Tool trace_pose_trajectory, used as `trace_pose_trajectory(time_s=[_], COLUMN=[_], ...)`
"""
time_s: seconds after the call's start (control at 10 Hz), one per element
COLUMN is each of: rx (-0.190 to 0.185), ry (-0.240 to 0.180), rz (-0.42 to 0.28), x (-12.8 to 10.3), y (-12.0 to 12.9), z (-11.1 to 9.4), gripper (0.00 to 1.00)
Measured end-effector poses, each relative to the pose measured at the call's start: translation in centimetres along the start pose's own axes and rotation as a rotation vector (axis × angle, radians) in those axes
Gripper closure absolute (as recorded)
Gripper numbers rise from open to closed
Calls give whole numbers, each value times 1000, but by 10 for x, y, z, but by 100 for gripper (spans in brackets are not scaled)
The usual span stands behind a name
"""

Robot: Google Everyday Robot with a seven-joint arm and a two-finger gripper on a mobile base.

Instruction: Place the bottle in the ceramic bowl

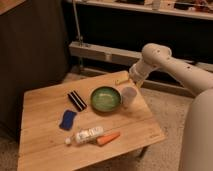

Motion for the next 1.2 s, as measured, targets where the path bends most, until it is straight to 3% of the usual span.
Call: trace_pose_trajectory(time_s=[0.7, 0.9, 1.2], rx=[-12, -41, -46], ry=[-12, -40, -62], rz=[-27, -188, -433], x=[1, 14, 62], y=[4, 28, 77], z=[-2, -8, -12], gripper=[20, 20, 20])
